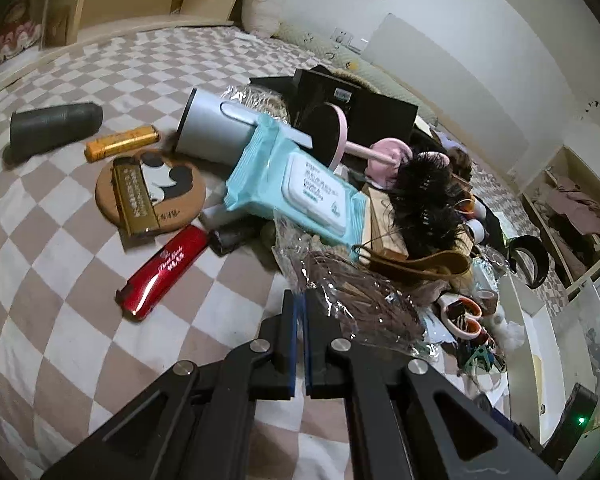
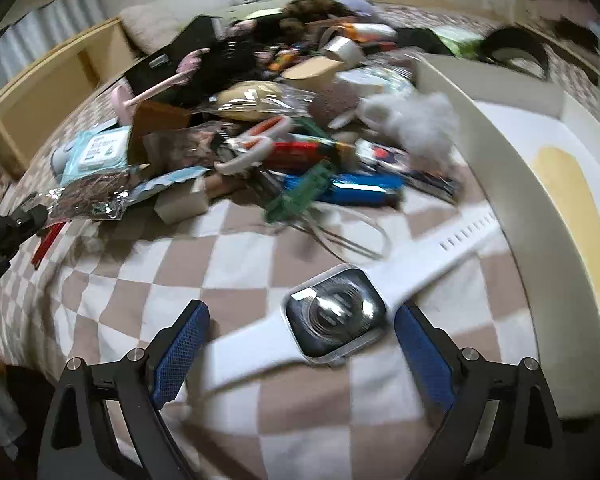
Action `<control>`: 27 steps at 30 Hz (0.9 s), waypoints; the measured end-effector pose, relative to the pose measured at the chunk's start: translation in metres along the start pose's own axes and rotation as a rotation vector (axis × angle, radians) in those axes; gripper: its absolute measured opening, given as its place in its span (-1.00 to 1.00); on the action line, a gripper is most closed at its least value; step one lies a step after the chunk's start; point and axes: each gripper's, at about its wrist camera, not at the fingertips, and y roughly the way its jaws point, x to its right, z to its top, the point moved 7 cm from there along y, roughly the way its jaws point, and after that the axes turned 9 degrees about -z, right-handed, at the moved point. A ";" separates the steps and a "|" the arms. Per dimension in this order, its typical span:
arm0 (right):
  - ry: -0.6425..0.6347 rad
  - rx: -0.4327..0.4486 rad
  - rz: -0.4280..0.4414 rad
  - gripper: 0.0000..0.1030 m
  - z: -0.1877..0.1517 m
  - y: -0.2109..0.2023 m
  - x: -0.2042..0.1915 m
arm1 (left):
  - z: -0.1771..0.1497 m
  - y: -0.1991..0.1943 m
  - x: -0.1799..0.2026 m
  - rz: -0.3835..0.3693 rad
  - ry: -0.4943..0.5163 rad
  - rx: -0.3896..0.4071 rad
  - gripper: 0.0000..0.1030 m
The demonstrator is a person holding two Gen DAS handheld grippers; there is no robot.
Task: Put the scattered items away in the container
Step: 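Close the right gripper on the white smartwatch while the left gripper approaches the bagged brown cord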
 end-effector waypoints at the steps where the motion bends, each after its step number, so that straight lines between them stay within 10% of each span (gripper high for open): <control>1: -0.008 0.005 0.022 0.83 0.002 0.000 -0.003 | -0.001 0.000 0.000 -0.003 -0.002 -0.004 -0.94; 10: 0.006 -0.017 0.164 0.77 0.005 0.000 -0.016 | -0.003 0.003 0.002 -0.022 -0.032 -0.024 -0.92; 16: 0.176 -0.036 0.233 0.30 0.008 -0.002 0.003 | -0.002 -0.002 0.001 -0.045 -0.068 -0.006 -0.16; 24: 0.124 -0.020 0.281 0.16 0.009 -0.007 -0.015 | -0.003 0.003 0.006 -0.052 -0.061 -0.016 -0.03; 27: 0.090 -0.056 0.412 -0.35 0.003 -0.013 -0.039 | -0.003 0.007 0.010 -0.054 -0.047 -0.018 -0.03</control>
